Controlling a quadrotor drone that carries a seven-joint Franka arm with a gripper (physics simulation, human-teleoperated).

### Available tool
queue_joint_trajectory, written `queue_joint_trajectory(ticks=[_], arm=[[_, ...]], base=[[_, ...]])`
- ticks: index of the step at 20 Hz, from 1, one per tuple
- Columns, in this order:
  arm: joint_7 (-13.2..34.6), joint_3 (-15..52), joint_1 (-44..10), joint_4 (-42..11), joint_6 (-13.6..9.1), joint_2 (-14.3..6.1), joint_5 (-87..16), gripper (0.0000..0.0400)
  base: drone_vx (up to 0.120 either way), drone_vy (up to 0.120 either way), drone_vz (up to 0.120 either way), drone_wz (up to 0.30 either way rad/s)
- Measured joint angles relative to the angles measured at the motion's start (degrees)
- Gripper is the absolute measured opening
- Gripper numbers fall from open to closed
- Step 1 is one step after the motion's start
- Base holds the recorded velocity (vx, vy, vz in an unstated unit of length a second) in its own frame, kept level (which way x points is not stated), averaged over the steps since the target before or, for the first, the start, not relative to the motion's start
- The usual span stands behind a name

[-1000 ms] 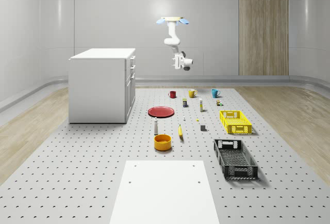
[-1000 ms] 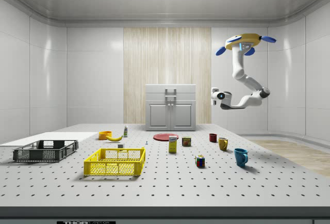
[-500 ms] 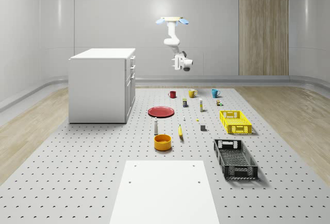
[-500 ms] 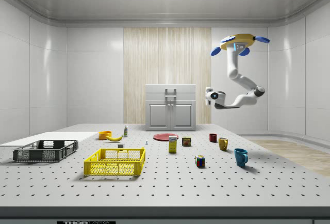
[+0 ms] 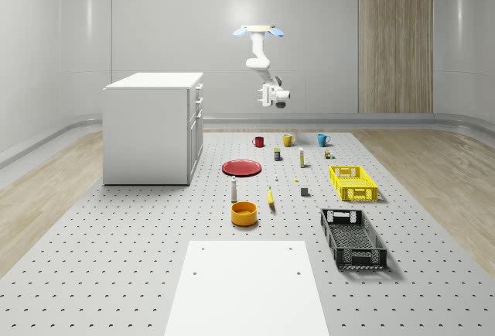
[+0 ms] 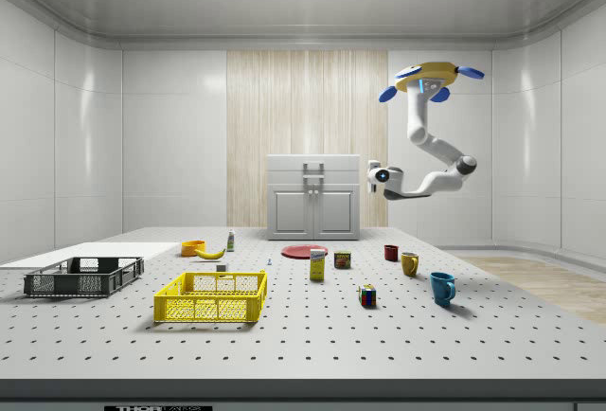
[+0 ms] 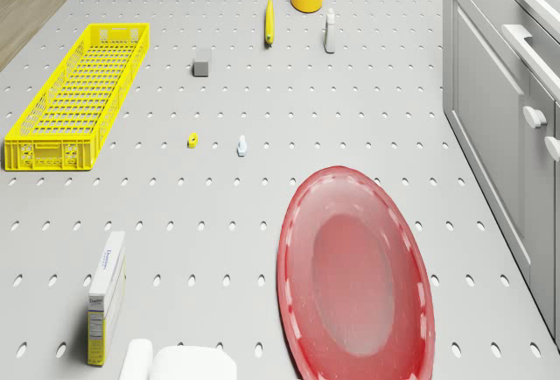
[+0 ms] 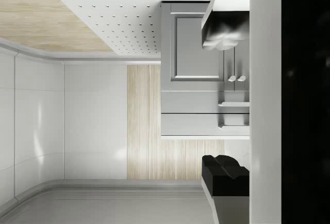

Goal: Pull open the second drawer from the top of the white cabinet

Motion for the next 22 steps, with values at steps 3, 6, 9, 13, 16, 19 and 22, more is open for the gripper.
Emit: queue_joint_trajectory(ticks=[3, 6, 9, 13, 16, 19, 22], arm=[[0.4, -0.4, 0.8, -0.1, 0.7, -0.7, -0.5, 0.03], [0.9, -0.7, 1.6, -0.2, 1.4, -1.4, -1.1, 0.03], [1.3, -1.0, 2.4, -0.3, 2.1, -2.1, -1.6, 0.03], [1.9, -1.4, 3.3, -0.4, 3.0, -3.0, -2.2, 0.03], [2.3, -1.6, 4.0, -0.5, 3.6, -3.7, -2.7, 0.03], [2.7, -1.9, 4.6, -0.6, 4.2, -4.3, -3.2, 0.03], [3.0, -2.1, 5.2, -0.6, 4.7, -4.9, -3.7, 0.03]], base=[[0.12, 0.0, 0.0, 0.0], [0.12, -0.013, 0.0, 0.0], [0.12, -0.12, 0.0, 0.0], [0.12, -0.12, 0.0, 0.0], [0.12, -0.12, 0.0, 0.0], [0.12, -0.12, 0.0, 0.0], [0.12, -0.12, 0.0, 0.0]])
